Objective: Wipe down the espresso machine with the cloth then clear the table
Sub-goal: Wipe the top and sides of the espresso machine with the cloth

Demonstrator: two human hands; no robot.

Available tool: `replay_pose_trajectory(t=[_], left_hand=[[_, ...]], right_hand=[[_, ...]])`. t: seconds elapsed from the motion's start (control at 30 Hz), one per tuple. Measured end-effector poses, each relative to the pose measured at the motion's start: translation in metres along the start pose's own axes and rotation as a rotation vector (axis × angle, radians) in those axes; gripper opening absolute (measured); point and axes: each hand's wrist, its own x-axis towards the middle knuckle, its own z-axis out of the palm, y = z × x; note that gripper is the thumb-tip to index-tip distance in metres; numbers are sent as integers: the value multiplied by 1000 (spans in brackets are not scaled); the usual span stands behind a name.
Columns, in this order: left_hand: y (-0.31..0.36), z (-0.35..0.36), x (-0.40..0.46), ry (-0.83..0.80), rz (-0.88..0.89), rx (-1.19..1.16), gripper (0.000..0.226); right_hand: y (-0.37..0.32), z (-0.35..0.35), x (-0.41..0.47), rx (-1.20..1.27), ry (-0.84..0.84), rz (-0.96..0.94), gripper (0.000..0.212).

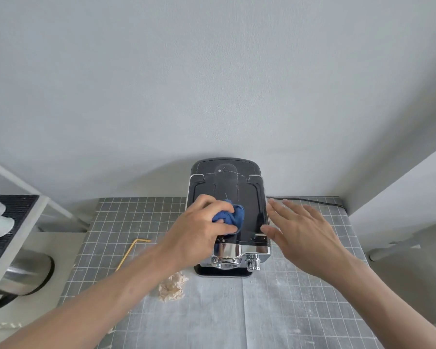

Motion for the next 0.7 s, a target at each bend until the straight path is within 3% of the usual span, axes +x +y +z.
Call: replay_pose_trajectory(t=[0.4, 0.7], left_hand=[[14, -4, -53, -59, 217, -58, 26], [-7, -1, -21, -57, 141, -25, 24]], right_hand=[[-27, 17, 37, -9, 190, 158, 57], [-23, 24, 33, 17, 237, 141, 50]])
